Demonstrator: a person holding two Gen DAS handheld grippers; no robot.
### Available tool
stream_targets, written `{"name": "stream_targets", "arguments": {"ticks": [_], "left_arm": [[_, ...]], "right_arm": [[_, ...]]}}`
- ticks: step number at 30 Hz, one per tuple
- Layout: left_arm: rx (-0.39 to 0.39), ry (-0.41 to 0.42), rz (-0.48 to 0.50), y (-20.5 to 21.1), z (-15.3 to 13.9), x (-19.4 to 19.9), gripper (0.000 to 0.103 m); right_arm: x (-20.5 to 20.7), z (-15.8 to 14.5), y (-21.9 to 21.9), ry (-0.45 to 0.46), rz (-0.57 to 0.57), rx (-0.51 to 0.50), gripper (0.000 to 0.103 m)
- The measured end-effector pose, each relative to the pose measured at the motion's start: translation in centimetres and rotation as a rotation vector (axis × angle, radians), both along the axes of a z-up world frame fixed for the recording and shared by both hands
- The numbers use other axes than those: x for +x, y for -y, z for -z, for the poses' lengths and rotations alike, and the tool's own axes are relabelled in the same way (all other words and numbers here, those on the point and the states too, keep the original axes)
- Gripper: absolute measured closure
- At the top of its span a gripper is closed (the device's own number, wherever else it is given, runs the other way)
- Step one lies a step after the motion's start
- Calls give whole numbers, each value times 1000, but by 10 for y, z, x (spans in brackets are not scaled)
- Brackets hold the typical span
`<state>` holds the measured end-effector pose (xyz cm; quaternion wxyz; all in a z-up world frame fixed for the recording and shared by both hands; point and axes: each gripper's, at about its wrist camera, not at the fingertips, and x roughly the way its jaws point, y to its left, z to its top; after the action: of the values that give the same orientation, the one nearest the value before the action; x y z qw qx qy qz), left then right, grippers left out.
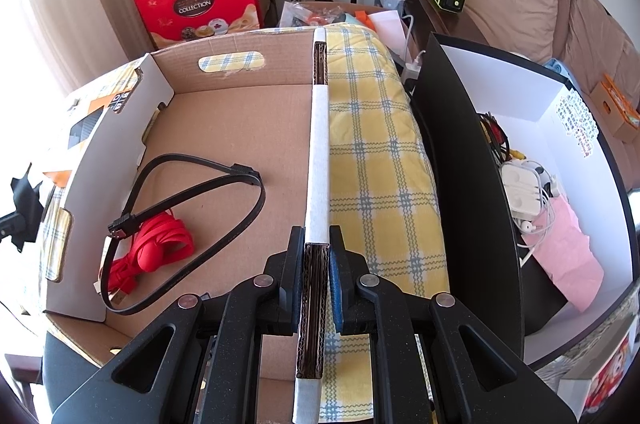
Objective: Organize objects
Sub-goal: 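Lift the black strap and carry it over the cardboard box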
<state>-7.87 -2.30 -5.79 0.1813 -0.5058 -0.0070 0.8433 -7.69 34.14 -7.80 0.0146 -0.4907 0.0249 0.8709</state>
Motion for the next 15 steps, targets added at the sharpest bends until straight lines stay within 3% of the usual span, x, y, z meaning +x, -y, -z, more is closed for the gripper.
{"name": "stream_targets", "arguments": {"ticks": [7,15], "left_arm": [[82,-69,59,-20,-47,2,90],[92,-82,136,-67,-58,-4,90]], "right_arm": [[1,1,0,-2,0,-2,93],[3,-1,1,-2,-2,-9,93]]}}
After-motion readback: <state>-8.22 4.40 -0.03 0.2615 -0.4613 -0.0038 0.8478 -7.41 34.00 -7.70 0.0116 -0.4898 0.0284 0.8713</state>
